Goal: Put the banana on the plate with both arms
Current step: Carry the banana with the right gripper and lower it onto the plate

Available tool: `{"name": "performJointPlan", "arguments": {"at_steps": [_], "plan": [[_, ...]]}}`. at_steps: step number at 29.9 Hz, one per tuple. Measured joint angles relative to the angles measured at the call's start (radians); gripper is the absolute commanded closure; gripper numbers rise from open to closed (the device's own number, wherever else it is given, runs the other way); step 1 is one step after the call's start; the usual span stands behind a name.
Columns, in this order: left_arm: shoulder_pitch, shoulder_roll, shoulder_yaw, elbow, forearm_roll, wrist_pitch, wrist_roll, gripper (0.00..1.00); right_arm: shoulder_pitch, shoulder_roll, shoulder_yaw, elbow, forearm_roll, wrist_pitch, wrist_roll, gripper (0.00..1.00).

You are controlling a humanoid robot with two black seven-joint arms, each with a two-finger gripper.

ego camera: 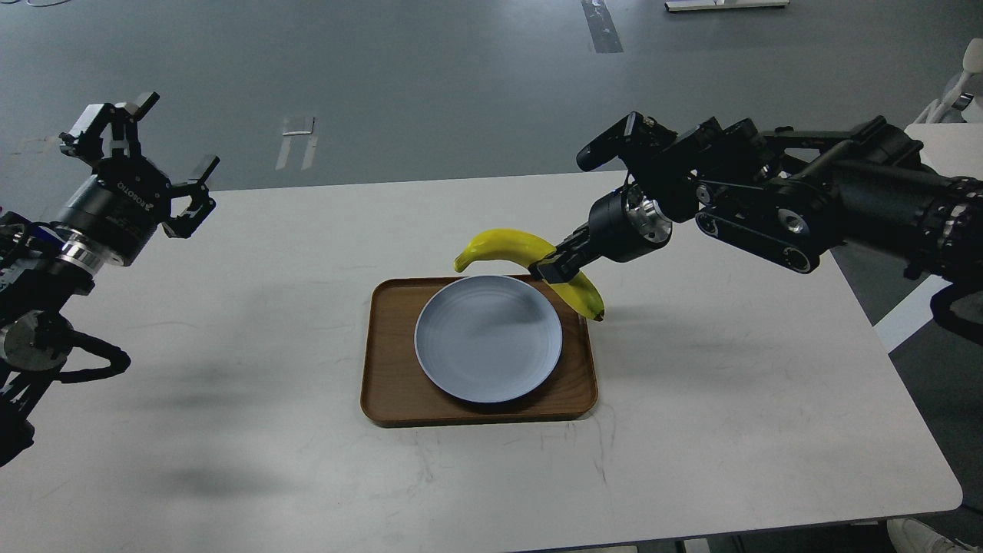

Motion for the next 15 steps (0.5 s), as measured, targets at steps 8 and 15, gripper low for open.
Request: {"name": "performJointPlan", "arguments": {"at_steps": [8,15], "plan": [[0.0,-0.003,0.0,-0.001,0.0,0.0,0.0,0.02,-0.049,0.147,-0.03,-0.107,0.0,0.0,0.0,1.0],[0.0,-0.001,0.0,-0.001,0.0,0.0,-0.001,0.02,-0.078,0.18,-0.057,-0.187,0.0,0.0,0.0,0.99]]}}
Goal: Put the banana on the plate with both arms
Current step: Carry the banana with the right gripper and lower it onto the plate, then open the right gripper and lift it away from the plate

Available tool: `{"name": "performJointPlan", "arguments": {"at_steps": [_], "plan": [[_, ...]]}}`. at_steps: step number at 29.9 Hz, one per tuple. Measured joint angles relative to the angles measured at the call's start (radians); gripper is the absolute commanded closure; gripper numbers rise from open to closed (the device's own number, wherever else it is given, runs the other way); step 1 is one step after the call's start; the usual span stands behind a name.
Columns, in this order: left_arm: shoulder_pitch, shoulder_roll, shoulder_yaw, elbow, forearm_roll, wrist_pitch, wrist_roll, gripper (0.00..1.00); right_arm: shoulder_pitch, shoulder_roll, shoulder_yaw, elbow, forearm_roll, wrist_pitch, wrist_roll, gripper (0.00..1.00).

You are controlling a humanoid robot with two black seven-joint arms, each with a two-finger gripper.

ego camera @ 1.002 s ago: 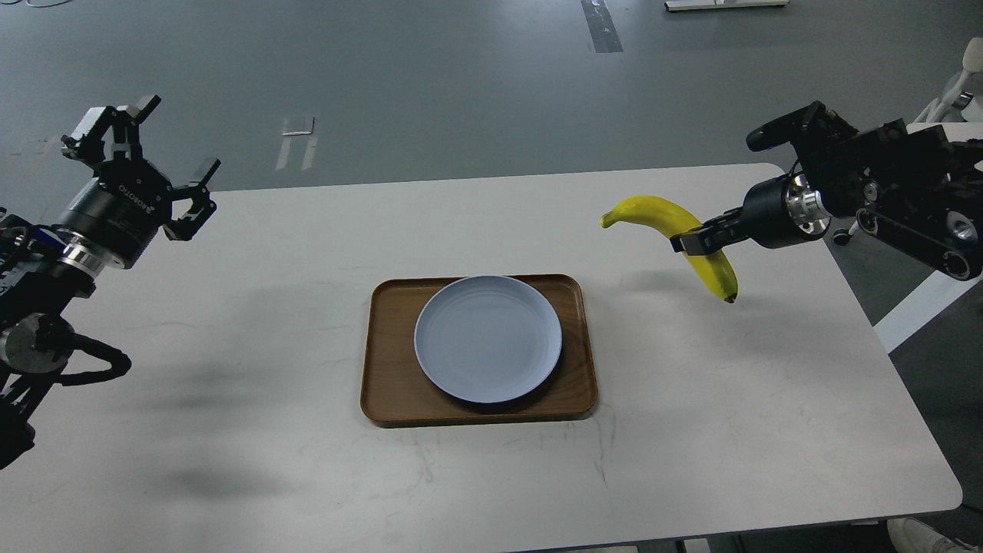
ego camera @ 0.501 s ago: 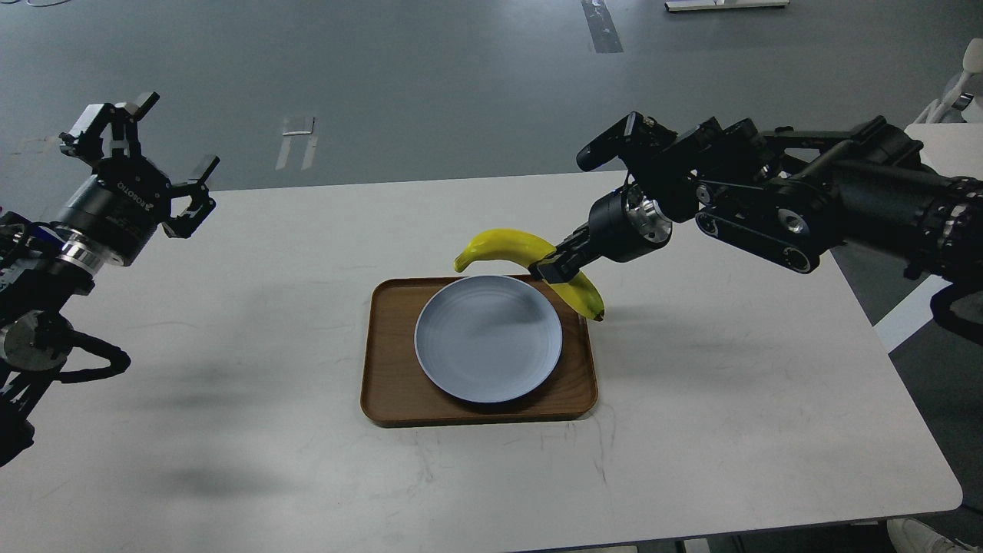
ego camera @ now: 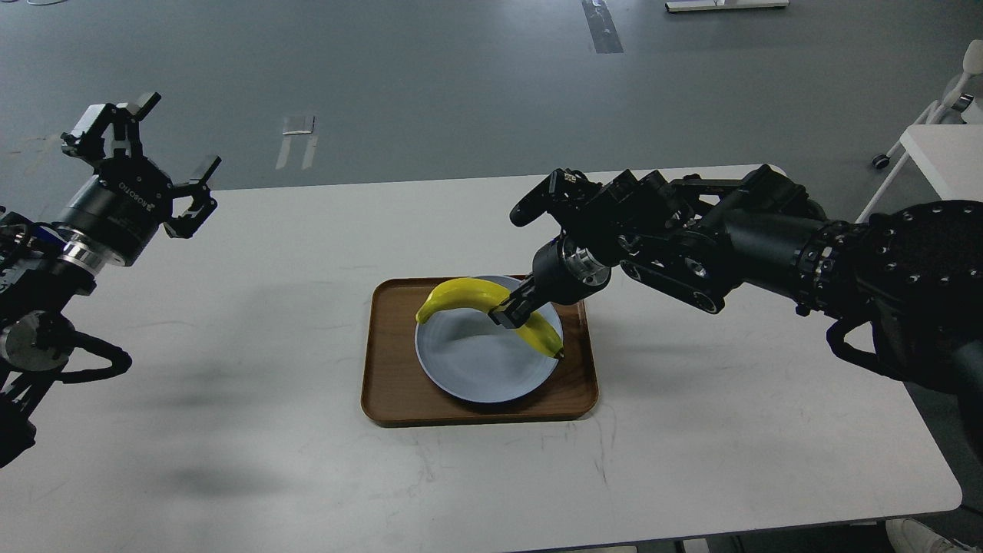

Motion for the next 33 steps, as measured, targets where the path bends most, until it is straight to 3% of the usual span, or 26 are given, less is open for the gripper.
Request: {"name": "performJointPlan", "arguments": {"at_steps": [2,18,22,29,33], "plan": [[0.0,0.0,0.0,0.0,0.0,0.0,0.0,0.02,-0.002,0.0,-0.001,-0.011,0.001,0.0,0.0,0.9],[-0.002,0.014,0.0,-0.004,-0.001,0.0,0.0,0.02,-0.008,0.001,-0.002,-0.003,0.114,0.0,0.0,0.81],[-0.002,0.014,0.0,-0.006,-0.002,0.0,0.0,0.02,-0.008,0.001,-0.003,-0.002,0.119,0.0,0.0,0.64],[-0.002,0.017,0.0,-0.006,-0.002,0.0,0.0,0.02,-0.011,0.001,-0.005,-0.002,0.123,0.0,0.0,0.46],[-0.002,0.019,0.0,-0.006,-0.002,0.0,0.0,0.02,-0.011,0.001,-0.005,-0.002,0.125,0.0,0.0,0.2]]}}
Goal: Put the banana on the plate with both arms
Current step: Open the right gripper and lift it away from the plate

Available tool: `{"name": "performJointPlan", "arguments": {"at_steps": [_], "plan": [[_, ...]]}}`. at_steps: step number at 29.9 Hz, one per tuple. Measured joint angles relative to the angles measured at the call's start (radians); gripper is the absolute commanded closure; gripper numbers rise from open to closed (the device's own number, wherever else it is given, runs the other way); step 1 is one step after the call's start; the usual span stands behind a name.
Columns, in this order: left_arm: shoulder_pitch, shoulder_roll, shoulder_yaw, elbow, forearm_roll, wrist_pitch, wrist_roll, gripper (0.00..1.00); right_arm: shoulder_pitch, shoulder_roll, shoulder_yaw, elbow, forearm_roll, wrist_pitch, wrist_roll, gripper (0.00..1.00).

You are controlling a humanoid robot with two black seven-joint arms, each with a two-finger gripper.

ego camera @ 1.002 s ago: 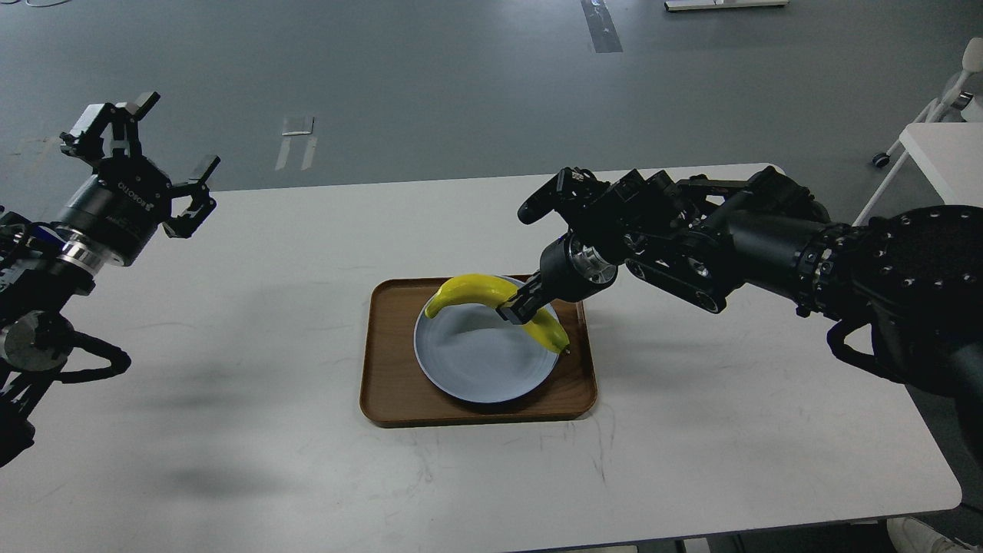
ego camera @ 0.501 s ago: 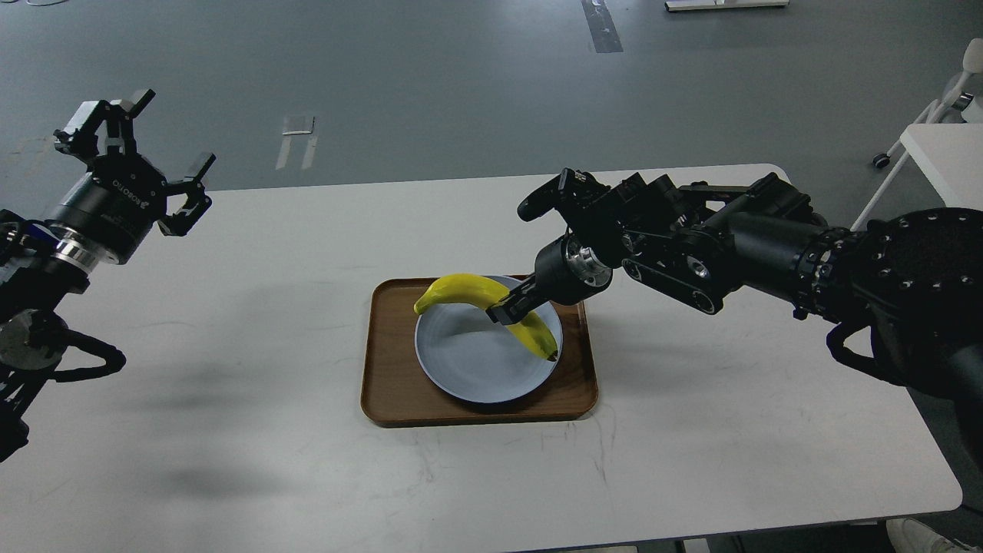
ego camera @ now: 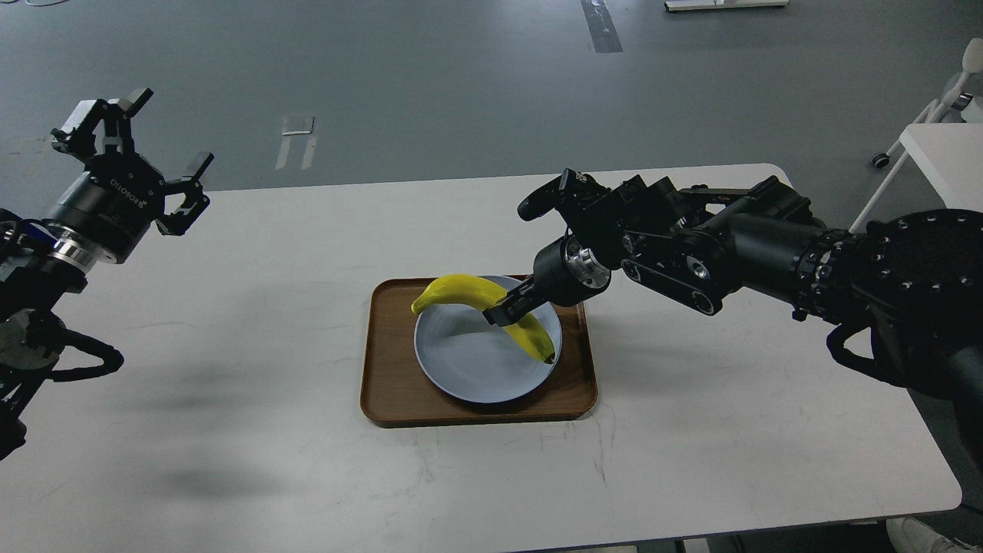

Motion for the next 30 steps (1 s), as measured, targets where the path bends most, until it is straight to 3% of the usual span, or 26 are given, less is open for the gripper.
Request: {"name": "performJointPlan", "arguments": {"at_steps": [3,12,21,30], "plan": [[0.0,0.0,0.0,0.0,0.0,0.0,0.0,0.02,0.0,0.0,0.002,-0.002,0.001,0.0,0.0,0.06],[0.0,0.014,0.0,0.0,0.0,0.0,0.0,0.02,0.055,-0.005,0.063,-0.003,0.124,0.0,0.0,0.04],[-0.002,0.009,0.0,-0.001,0.0,0.0,0.0,0.02,0.02,-0.244,0.371,0.004,0.525,0.0,0.0,0.03],[0.0,-0.042,0.003,-0.002,0.011,0.0,0.001,0.02,-0.263,-0.405,0.6,0.025,1.027,0.0,0.0,0.03]]}}
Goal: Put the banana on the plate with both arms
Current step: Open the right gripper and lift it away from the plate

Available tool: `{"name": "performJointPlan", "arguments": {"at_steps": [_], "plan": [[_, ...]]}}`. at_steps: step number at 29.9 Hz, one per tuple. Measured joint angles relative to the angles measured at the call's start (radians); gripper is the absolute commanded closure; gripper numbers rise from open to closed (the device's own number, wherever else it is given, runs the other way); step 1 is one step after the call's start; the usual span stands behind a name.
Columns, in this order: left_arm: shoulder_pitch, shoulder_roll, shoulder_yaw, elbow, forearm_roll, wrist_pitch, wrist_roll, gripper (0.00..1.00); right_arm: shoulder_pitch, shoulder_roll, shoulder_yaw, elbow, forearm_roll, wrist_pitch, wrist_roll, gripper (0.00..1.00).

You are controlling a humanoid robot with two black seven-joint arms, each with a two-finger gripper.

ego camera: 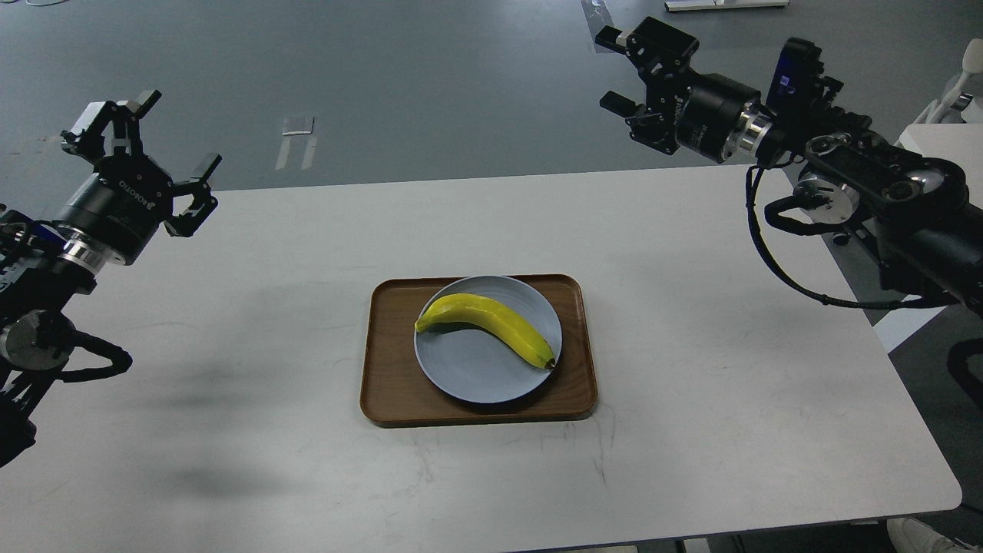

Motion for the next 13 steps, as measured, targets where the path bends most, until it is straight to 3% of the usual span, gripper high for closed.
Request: {"name": "performJointPlan", "arguments": {"at_steps": [7,13], "plan": [[0.008,-0.07,0.001,-0.001,0.062,0.0,0.0,0.02,-0.253,-0.005,0.233,0.04,0.049,0.0,0.0,0.02],[0.011,-0.118,0.002,0.009,0.076,0.0,0.0,0.02,-0.336,-0.001,0.309,0.047,0.05,0.0,0.0,0.0]]}}
